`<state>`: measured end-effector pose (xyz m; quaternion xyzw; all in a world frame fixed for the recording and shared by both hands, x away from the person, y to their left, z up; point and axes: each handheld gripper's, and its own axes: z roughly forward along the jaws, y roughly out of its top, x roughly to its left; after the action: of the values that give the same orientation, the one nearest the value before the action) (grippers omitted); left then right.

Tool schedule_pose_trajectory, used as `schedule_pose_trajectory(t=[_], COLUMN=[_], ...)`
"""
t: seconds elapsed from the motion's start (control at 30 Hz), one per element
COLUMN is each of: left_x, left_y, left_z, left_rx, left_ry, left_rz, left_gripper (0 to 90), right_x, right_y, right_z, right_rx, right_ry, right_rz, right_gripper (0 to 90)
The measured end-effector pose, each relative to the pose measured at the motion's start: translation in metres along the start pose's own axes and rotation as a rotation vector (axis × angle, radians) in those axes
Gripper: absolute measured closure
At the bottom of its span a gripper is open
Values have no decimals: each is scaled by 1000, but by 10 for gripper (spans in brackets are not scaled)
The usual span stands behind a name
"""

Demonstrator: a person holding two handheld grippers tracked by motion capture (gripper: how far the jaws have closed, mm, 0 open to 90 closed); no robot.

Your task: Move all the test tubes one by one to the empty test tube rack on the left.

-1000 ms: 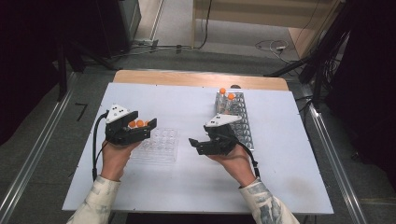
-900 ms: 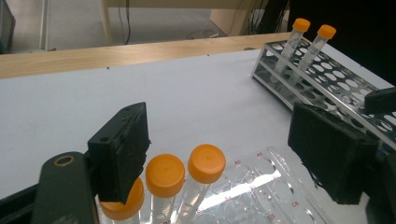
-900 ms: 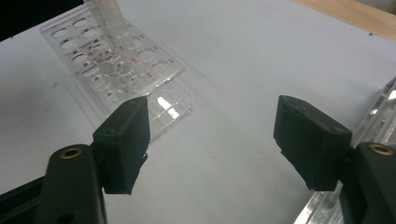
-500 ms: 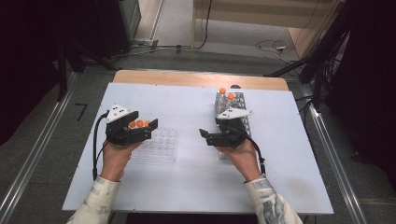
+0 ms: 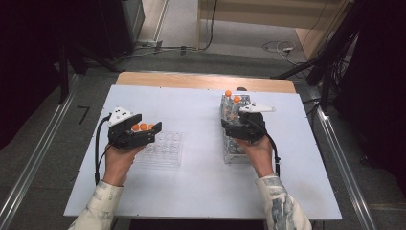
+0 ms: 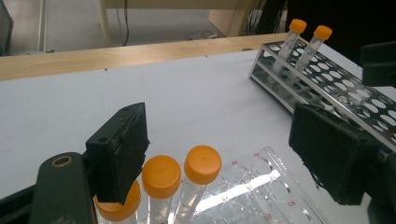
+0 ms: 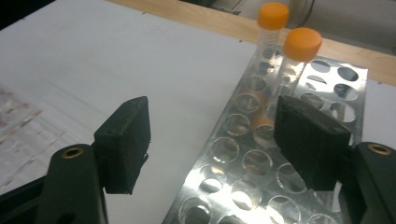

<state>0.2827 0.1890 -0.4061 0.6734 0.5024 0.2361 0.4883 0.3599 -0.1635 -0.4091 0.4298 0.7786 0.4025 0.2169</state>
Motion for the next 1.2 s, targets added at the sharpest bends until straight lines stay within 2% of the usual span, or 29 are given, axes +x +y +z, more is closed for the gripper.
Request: schedule_pose_trajectory(t=[0.37, 0.5, 0.63, 0.7, 0.8, 1.2], left_x=[0, 0, -1, -1, -1, -3], left_y=[0, 0, -1, -1, -1, -1], left_z=[0, 0, 1, 1, 1, 2], left_rx=[4, 7, 9, 9, 10, 10], left_ry=[-1, -1, -3, -3, -3, -5], left_rz=[3, 6, 5, 6, 5, 9], left_gripper=[204, 204, 204, 203, 204, 204], right_x=[-20, -27, -33, -35, -37, -40], right_y=[7, 9, 14, 15, 18, 26], right_z=[28, 35, 44, 47, 53, 67], right_rx=[4, -5, 21, 19, 44, 105], right_ry=[-67, -83, -99, -103, -110, -142], right_rz=[60, 96, 106, 112, 118, 108], right_gripper=[286, 312, 317, 349, 374, 526])
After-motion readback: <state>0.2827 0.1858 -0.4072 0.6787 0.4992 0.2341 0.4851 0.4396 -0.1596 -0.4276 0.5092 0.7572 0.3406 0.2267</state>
